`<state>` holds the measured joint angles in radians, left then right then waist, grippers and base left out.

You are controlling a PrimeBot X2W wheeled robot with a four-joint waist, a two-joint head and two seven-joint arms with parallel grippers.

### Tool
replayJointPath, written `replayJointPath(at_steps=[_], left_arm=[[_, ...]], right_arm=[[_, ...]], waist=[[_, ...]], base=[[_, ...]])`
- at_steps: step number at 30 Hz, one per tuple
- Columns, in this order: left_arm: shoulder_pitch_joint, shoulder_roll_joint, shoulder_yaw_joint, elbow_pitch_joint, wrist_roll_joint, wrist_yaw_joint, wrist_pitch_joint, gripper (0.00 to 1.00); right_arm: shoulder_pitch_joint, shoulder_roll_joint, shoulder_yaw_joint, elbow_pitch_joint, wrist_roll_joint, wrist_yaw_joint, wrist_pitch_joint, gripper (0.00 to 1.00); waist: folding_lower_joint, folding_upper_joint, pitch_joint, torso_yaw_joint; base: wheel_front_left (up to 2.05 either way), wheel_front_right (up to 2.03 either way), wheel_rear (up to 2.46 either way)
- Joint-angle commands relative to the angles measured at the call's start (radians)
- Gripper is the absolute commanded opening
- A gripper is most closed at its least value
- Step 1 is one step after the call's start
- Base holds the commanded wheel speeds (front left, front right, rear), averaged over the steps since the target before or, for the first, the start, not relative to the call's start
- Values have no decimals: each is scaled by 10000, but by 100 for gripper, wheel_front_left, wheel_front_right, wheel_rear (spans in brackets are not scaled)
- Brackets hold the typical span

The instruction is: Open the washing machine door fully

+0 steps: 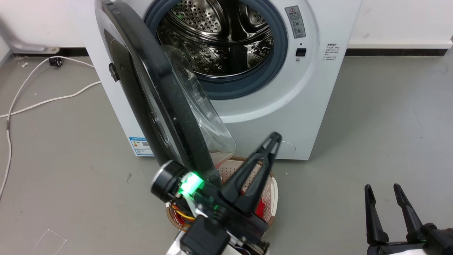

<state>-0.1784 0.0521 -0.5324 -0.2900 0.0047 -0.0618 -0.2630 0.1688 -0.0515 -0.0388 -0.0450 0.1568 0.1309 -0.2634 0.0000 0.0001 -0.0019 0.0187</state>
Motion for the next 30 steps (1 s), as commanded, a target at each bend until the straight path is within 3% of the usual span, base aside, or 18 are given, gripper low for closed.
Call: replayJointPath(at_steps=[1, 19, 30], left_arm=[[94, -17, -142, 85, -30, -50, -27, 0], [755, 251, -1891, 1541, -83, -375, -27, 0], [1111, 527, -1479, 2595, -333, -74, -27, 0]], right_arm=[[-69, 25, 14, 14, -42, -2, -17, 100], [-173, 25, 142, 30, -153, -2, -17, 100], [-319, 25, 146, 7, -171, -2, -17, 100]], waist=[[0, -1, 7, 9], [0, -1, 172, 132], [0, -1, 476, 213]], base=[[0, 0, 0], [0, 0, 0], [0, 0, 0]])
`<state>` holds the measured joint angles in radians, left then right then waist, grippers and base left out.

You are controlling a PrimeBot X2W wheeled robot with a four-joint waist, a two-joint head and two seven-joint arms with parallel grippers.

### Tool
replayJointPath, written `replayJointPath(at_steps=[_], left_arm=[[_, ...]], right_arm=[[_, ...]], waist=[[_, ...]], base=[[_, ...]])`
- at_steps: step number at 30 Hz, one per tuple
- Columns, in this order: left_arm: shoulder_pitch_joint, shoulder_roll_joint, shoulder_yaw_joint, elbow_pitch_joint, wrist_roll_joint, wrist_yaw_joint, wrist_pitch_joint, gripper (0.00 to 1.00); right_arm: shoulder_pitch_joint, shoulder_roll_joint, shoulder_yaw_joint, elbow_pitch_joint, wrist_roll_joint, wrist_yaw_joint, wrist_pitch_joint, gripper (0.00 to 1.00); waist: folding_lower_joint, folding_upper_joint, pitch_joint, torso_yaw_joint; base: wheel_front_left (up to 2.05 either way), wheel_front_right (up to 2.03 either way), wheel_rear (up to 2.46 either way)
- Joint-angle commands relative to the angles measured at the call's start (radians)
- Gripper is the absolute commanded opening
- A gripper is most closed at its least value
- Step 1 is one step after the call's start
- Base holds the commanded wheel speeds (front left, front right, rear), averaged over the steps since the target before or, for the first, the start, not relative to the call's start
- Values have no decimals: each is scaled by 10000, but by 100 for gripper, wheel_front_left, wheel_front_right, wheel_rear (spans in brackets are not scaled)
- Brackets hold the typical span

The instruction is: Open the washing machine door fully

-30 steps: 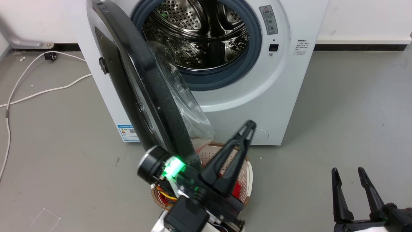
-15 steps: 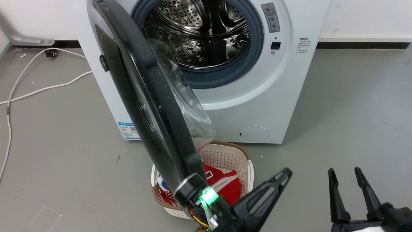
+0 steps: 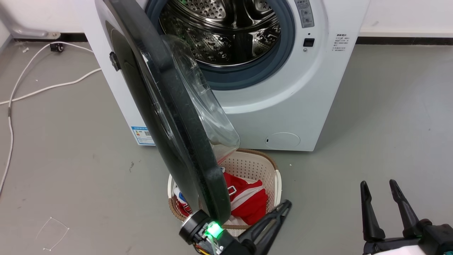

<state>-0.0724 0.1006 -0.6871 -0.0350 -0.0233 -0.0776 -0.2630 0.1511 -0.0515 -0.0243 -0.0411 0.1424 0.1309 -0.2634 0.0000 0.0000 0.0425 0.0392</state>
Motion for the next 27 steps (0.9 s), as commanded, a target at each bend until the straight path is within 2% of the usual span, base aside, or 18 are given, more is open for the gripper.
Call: replayJointPath(at_steps=[1, 13, 27], left_arm=[[49, 71, 135, 159, -62, 97, -27, 0], [-42, 128, 1277, 871, -350, 379, -27, 0], [196, 562, 2265, 987, -332, 508, 5, 0]], right_arm=[[-163, 25, 7, -31, -30, -2, -17, 100], [-277, 24, -41, 57, 14, -2, -17, 100], [-228, 25, 34, 211, 188, -2, -17, 100]], waist=[[0, 0, 63, 13], [0, 0, 299, 266], [0, 0, 165, 1302]], base=[[0, 0, 0], [0, 0, 0], [0, 0, 0]])
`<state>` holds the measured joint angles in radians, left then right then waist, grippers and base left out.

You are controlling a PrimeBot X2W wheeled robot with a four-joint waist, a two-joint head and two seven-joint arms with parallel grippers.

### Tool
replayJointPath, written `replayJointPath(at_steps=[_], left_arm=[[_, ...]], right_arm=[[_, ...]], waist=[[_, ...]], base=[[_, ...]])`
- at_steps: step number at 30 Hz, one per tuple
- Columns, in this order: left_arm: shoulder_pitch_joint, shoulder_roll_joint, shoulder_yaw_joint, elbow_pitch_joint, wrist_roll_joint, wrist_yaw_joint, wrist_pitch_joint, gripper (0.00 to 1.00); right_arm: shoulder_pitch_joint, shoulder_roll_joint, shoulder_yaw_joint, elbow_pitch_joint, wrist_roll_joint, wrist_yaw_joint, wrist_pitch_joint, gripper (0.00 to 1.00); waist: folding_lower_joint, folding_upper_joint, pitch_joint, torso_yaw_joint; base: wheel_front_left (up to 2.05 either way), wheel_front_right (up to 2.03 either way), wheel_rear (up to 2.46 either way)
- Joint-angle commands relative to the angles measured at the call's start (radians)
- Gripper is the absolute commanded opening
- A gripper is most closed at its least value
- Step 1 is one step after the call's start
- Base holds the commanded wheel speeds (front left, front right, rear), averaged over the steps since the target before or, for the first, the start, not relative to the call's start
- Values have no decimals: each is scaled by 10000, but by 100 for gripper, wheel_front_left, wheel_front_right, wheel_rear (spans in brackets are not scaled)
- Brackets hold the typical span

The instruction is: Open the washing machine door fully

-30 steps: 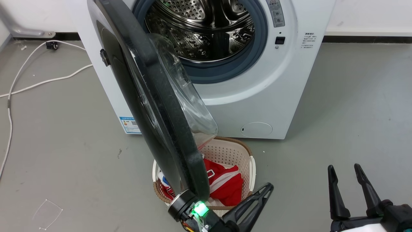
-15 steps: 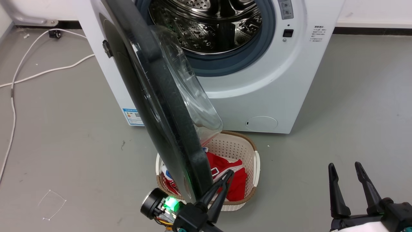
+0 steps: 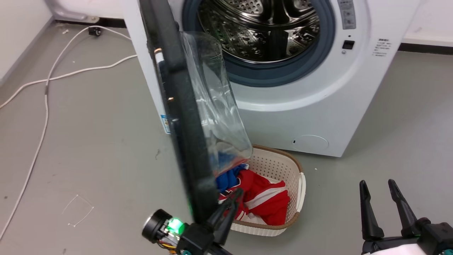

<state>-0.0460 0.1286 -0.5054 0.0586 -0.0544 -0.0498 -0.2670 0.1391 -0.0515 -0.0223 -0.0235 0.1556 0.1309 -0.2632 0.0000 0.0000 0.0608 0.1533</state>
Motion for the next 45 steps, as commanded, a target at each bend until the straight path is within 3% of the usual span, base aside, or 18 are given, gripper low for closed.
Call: replayJointPath(at_steps=[1, 19, 33, 45], left_arm=[[10, 255, 446, 4, -37, 213, 44, 0], [717, 232, 1842, -554, -364, 734, 37, 0], [419, 276, 5175, -350, -1068, 1196, 35, 0], [-870, 286, 7903, 784, -1238, 905, 34, 0]], right_arm=[[-84, 25, 34, 48, 56, -2, -19, 100], [-133, 24, -79, 119, -71, -2, -19, 100], [-654, 21, -41, 111, -415, -2, -19, 100], [-1093, 22, -125, 121, -702, -2, -19, 100]], waist=[[0, 0, -17, 244], [0, 0, 294, 1594], [0, 0, 1201, 1704], [0, 0, 1822, 1309]], base=[[0, 0, 0], [0, 0, 0], [0, 0, 0], [0, 0, 0]])
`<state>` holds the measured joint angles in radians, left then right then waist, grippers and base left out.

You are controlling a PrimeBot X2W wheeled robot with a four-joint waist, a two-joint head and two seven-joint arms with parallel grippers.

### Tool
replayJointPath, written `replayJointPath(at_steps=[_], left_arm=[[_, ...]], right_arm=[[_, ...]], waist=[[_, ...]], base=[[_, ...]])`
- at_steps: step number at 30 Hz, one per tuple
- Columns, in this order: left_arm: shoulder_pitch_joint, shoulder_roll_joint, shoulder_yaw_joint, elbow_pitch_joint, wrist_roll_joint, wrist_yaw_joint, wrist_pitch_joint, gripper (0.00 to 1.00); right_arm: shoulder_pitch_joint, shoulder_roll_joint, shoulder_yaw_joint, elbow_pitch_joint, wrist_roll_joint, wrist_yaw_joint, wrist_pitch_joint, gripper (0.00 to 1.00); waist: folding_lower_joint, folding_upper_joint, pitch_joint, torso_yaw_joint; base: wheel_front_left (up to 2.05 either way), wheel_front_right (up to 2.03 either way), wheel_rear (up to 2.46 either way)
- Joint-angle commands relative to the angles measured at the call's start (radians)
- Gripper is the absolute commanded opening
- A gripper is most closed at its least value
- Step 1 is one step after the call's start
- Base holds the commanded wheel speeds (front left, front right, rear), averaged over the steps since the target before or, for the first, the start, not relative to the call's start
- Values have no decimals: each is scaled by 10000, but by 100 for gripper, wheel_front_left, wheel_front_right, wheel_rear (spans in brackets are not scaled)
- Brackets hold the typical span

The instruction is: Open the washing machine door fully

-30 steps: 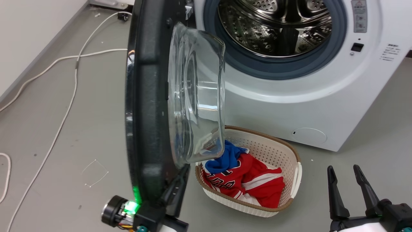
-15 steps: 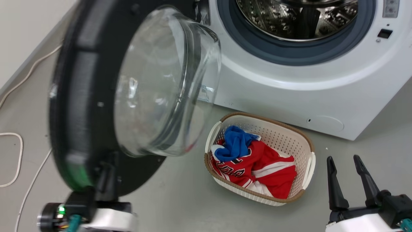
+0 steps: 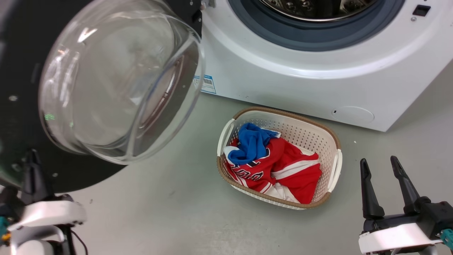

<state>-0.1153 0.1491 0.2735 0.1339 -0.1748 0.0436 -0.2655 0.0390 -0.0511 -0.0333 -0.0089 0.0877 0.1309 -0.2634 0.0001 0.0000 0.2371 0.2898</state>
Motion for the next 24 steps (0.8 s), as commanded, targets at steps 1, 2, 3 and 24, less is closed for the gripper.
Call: replayJointPath(at_steps=[1, 2, 3, 24], left_arm=[[-254, 108, 282, 125, 10, -56, 18, 0], [-374, 142, 465, 183, 36, -60, 18, 0], [-489, 177, 628, 241, 68, -94, 18, 0], [-2640, 1471, 2601, 2746, 406, -862, 19, 0]], right_arm=[[-130, 19, -20, -33, -51, -2, -17, 100], [-163, 19, -24, -38, -78, -2, -19, 100], [-191, 19, -23, -47, -105, -2, -17, 100], [-516, 19, -22, -71, -296, -2, -18, 100]], waist=[[-1, 0, 107, -92], [-1, 0, 154, -130], [-1, 0, 199, -160], [-1, 0, 638, -746]], base=[[0, 0, 0], [0, 0, 0], [0, 0, 0], [0, 0, 0]])
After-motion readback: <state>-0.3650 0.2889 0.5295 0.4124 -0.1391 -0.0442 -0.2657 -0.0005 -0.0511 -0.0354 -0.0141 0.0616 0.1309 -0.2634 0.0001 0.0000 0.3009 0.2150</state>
